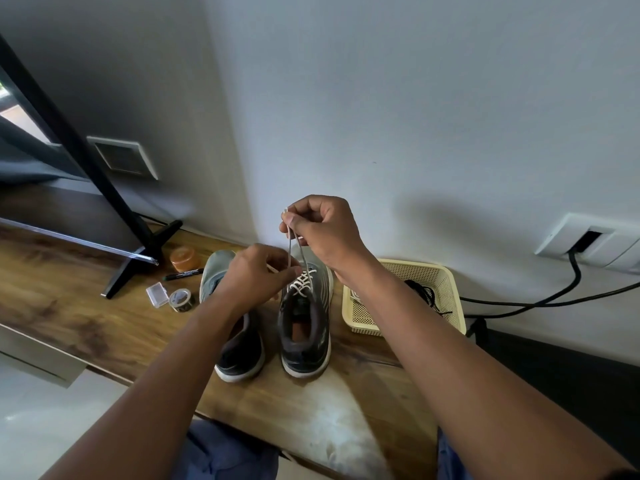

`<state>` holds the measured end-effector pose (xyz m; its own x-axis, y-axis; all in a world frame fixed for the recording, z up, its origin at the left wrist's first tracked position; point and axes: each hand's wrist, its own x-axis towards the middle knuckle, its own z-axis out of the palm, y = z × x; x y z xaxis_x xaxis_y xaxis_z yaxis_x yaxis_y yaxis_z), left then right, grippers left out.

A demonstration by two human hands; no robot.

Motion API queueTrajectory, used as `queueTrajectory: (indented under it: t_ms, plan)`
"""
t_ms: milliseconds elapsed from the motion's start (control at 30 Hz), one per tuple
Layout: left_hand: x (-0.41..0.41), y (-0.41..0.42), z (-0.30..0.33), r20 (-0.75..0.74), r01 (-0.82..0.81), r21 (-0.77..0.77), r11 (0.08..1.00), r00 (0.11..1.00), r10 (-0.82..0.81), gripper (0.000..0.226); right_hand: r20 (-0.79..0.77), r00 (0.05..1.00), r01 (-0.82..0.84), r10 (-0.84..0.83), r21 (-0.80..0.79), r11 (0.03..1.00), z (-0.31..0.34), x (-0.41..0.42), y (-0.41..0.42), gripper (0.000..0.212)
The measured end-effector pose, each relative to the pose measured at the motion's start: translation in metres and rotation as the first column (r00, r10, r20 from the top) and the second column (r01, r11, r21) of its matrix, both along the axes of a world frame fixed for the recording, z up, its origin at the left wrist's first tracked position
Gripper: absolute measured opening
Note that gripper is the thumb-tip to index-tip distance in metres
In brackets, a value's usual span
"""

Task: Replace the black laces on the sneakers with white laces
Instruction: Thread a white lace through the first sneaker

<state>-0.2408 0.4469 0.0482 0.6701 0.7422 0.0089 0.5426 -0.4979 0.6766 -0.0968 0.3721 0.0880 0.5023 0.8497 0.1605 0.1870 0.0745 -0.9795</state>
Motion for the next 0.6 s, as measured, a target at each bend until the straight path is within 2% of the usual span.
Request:
queueTrajectory:
  t_ms: [133,267,367,433,500,600]
  plan:
    - [-0.001,-0.001,0.005,-0.022,0.024,0.044,0.999,0.999,-0.023,0.001,-0.028,0.999,-0.035,0.035,-0.005,0.999,0.001,0.003,-0.005,0.008]
    - [-0.003,0.003,0.004,-0.159,0.051,0.058,0.997,0.986,-0.041,0.037,-0.161,0.963,-0.223,0.215,-0.038,0.974,0.006,0.005,-0.015,0.008]
    - [-0.003,0.005,0.000,-0.167,0.026,0.017,1.000,0.986,-0.022,0.021,-0.204,0.896,-0.431,0.395,-0.182,0.884,0.003,0.003,-0.022,0.007]
    - [-0.002,0.005,-0.002,-0.271,0.128,0.048,0.991,0.956,-0.110,0.017,-0.226,0.858,-0.511,0.462,-0.274,0.815,-0.001,0.000,-0.026,0.008]
    - [-0.001,0.003,-0.006,-0.382,0.199,0.143,0.969,0.915,-0.131,0.007,-0.248,0.829,-0.559,0.501,-0.345,0.754,-0.006,-0.001,-0.028,0.009]
    - [-0.002,-0.001,-0.011,-0.442,0.227,0.205,0.952,0.889,-0.117,0.022,-0.248,0.810,-0.584,0.532,-0.426,0.691,-0.015,-0.002,-0.032,0.005]
